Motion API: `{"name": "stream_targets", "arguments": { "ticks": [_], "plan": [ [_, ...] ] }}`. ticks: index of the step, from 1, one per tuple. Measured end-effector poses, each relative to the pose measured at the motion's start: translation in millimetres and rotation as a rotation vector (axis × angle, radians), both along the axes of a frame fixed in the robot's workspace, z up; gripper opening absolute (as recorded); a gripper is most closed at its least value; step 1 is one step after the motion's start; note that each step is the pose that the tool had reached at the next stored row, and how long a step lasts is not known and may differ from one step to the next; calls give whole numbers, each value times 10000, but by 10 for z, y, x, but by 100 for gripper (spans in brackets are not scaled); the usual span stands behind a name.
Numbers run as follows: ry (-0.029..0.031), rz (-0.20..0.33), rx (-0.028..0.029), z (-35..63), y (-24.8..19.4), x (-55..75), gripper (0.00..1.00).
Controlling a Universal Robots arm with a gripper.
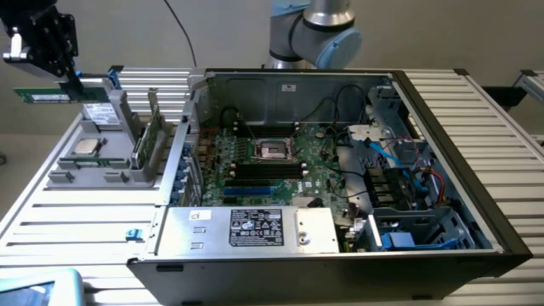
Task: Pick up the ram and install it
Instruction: 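Pick up the ram and move it above insertion slot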
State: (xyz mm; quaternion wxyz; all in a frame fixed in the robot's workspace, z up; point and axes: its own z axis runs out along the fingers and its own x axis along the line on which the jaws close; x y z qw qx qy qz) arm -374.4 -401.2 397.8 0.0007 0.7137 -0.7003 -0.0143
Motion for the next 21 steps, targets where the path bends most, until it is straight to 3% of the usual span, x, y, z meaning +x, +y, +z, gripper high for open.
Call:
{"name": "stream_targets", "arguments": {
  "ticks": [9,21],
  "plan": [
    [2,-2,7,175,0,409,13],
    [3,-2,11,222,0,952,13]
  ]
}}
